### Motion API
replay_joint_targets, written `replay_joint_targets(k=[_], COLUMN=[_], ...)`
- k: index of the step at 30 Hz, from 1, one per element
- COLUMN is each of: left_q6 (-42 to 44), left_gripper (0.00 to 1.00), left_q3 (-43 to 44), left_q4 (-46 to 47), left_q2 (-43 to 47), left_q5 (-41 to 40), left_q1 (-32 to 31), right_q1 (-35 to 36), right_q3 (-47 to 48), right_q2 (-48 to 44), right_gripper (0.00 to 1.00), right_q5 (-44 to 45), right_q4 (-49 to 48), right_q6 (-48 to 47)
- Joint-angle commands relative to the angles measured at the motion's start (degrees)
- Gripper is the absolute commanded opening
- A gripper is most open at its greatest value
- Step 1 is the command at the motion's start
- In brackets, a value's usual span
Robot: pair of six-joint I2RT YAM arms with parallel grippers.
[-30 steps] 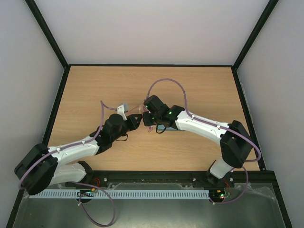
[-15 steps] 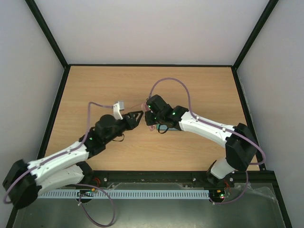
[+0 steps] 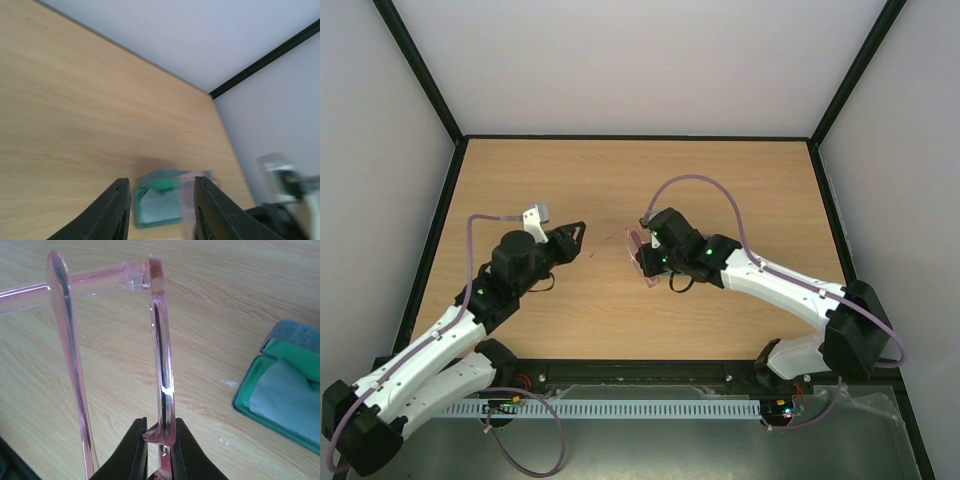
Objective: Organize the sunglasses
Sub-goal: Fold the sunglasses.
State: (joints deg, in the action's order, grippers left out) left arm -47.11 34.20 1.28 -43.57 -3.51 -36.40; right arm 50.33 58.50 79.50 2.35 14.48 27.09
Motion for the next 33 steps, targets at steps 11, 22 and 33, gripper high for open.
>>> replay_joint_targets(k=[11, 22, 33], left_q6=[-0.92, -3.26, -1.15], left_gripper=[0.32, 0.29, 0.30], left_q3=[-3.53, -7.09, -6.63], left_q4=[8.27, 16.16, 6.86], left_q2=[-7.84, -13.90, -5.53], left_q5=[5.10, 5.00, 0.17], left_q1=[-4.99, -9.14, -6.72], right_q1=[0.25, 0.36, 0.58], right_q3=[0.63, 4.82, 5.34], right_q2=[2.05, 6.77, 13.91], right_gripper=[0.01, 0.01, 0.02], right_q5=[-3.33, -4.74, 0.53], right_q4=[-0.23, -1.43, 1.34], right_q6=[-0.60, 0.94, 1.01])
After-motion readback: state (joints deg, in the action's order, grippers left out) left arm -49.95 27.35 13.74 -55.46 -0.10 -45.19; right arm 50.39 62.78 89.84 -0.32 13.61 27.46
